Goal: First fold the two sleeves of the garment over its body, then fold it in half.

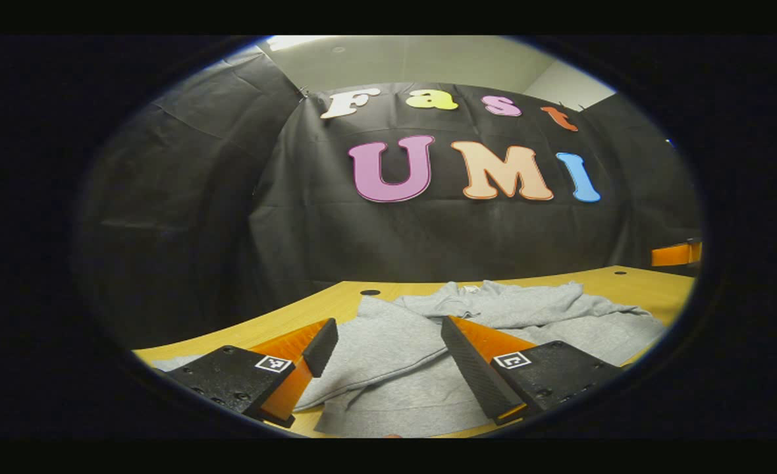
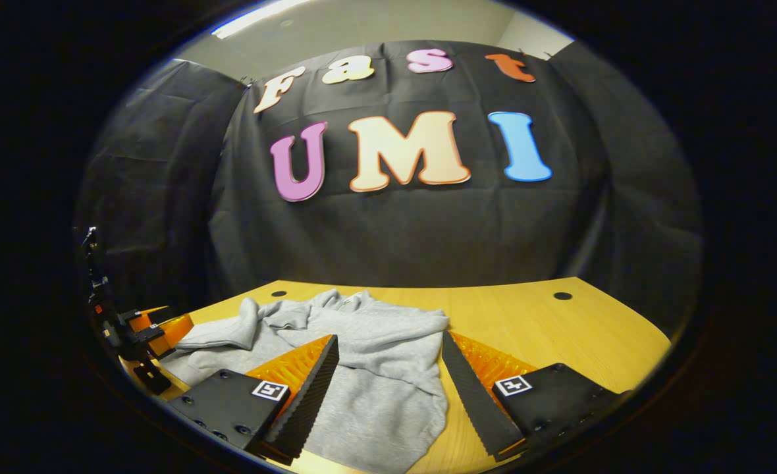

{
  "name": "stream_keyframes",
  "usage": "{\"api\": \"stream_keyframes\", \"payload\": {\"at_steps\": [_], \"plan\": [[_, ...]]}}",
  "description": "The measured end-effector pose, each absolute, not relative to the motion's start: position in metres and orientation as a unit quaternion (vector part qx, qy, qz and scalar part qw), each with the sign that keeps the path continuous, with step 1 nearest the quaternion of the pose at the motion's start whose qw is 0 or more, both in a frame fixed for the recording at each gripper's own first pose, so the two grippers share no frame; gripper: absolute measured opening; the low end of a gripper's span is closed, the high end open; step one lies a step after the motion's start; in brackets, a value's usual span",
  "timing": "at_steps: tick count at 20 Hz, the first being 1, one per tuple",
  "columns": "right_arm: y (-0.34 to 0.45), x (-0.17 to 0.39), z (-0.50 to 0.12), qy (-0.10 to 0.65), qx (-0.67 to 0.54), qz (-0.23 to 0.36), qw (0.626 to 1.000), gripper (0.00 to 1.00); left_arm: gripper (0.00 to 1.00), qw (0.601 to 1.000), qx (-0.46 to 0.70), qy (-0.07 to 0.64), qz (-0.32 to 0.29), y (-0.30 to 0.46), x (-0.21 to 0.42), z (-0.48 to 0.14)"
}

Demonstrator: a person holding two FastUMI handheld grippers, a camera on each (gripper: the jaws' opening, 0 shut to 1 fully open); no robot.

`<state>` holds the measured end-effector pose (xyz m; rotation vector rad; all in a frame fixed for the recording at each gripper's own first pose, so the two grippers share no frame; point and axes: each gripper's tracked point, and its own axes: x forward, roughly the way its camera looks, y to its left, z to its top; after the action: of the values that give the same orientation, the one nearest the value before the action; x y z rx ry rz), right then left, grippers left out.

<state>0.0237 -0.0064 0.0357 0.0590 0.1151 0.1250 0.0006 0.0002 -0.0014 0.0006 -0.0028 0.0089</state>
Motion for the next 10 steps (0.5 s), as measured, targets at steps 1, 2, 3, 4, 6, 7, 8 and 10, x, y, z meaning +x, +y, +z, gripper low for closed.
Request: {"api": "stream_keyframes", "payload": {"at_steps": [1, 2, 3, 4, 6, 7, 8, 10], "plan": [[-0.015, 0.019, 0.037, 0.04, 0.038, 0.051, 0.997, 0.98, 0.95, 1.0, 0.001, -0.001, 0.004, 0.0, 0.001, -0.002], [-0.024, 0.017, 0.04, 0.024, 0.041, 0.039, 0.998, 0.98, 0.95, 1.0, 0.0, -0.001, 0.004, 0.0, 0.001, -0.002], [-0.033, 0.016, 0.037, 0.014, 0.041, 0.027, 0.999, 0.98, 0.95, 1.0, 0.0, -0.001, 0.003, 0.0, 0.001, -0.001], [-0.039, 0.014, 0.034, 0.009, 0.037, 0.019, 0.999, 0.98, 0.95, 1.0, 0.0, -0.001, 0.002, 0.0, 0.0, -0.002], [-0.05, 0.011, 0.03, 0.0, 0.029, 0.001, 1.0, 0.98, 0.95, 1.0, 0.0, -0.001, 0.0, -0.001, 0.0, -0.002], [-0.053, 0.01, 0.028, -0.003, 0.026, -0.003, 1.0, 0.98, 0.95, 1.0, 0.0, -0.002, -0.002, -0.001, 0.0, -0.002], [-0.055, 0.009, 0.024, -0.003, 0.022, -0.006, 1.0, 0.98, 0.95, 1.0, 0.0, -0.001, -0.004, -0.001, 0.0, -0.002], [-0.055, 0.008, 0.017, -0.001, 0.014, -0.008, 1.0, 0.97, 0.95, 1.0, 0.005, 0.004, -0.012, -0.003, -0.001, -0.004]]}}
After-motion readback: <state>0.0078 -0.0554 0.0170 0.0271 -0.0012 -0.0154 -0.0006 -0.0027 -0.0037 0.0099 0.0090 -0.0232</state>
